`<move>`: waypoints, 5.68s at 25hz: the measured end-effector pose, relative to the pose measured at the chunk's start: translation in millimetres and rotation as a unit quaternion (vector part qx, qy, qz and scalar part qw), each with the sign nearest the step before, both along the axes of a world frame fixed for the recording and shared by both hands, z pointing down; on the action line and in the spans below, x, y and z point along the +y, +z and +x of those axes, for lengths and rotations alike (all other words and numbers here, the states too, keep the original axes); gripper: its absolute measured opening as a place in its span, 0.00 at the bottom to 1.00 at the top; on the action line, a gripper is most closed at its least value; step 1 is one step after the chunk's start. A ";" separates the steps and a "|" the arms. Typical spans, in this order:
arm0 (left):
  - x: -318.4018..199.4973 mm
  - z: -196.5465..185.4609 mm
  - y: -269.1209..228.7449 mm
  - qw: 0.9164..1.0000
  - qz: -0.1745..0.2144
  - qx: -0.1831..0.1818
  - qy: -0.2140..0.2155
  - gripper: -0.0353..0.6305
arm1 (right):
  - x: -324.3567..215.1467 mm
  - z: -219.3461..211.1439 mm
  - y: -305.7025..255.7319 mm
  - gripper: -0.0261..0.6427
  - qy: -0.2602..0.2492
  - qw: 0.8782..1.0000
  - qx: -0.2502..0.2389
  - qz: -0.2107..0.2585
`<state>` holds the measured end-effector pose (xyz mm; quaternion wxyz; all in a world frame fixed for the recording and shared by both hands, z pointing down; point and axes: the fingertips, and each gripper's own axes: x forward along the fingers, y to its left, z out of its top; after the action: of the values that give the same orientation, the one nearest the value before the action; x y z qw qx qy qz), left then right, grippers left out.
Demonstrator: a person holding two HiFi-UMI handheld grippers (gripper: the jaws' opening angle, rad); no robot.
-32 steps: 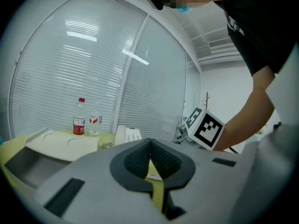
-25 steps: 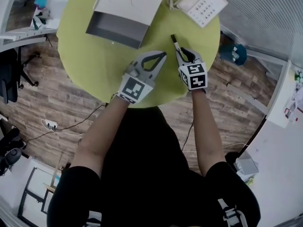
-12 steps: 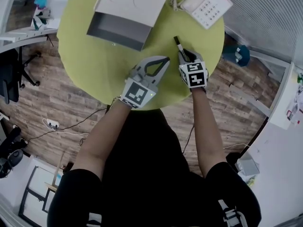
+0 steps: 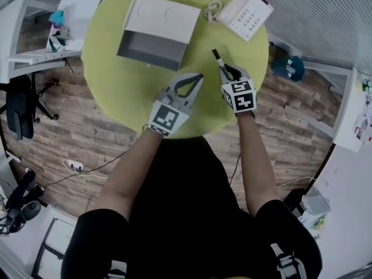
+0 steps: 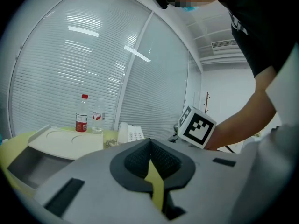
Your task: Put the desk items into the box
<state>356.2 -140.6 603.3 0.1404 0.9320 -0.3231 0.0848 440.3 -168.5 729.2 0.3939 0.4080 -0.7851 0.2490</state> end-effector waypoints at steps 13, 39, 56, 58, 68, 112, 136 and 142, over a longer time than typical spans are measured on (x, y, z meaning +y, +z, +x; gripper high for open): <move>-39.2 -59.2 -47.7 0.999 0.028 0.004 -0.021 0.06 | -30.0 -72.8 -69.4 0.14 -0.021 0.999 -0.022 0.037; -84.0 -198.7 2.8 0.995 -0.004 -0.009 -0.102 0.06 | -58.3 -237.0 -36.5 0.14 -0.116 0.992 -0.044 0.007; -95.7 -256.0 39.6 0.991 -0.025 0.006 -0.128 0.06 | -71.2 -291.5 16.1 0.14 -0.139 0.990 -0.023 -0.029; -97.0 -259.1 42.3 0.991 -0.026 0.004 -0.128 0.06 | -73.5 -294.6 21.1 0.14 -0.136 0.990 -0.019 -0.032; -93.8 -274.9 45.2 0.991 -0.035 -0.003 -0.130 0.06 | -76.9 -308.0 37.3 0.14 -0.121 0.991 -0.005 -0.053; -13.2 -179.1 -206.4 0.998 0.056 0.007 -0.034 0.06 | 20.0 -221.7 -332.6 0.06 -0.163 0.931 -0.226 0.234; -9.3 -162.3 -261.1 0.995 0.092 0.034 -0.022 0.06 | 21.2 -217.9 -384.7 0.06 -0.127 0.905 -0.261 0.312; -10.8 -159.7 -261.2 0.995 0.093 0.031 -0.021 0.06 | 22.5 -219.4 -379.5 0.06 -0.135 0.909 -0.250 0.305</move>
<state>196.6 -151.4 342.1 0.0646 0.9364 -0.3443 0.0227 220.9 -146.0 349.7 0.0714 0.3227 -0.9432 0.0353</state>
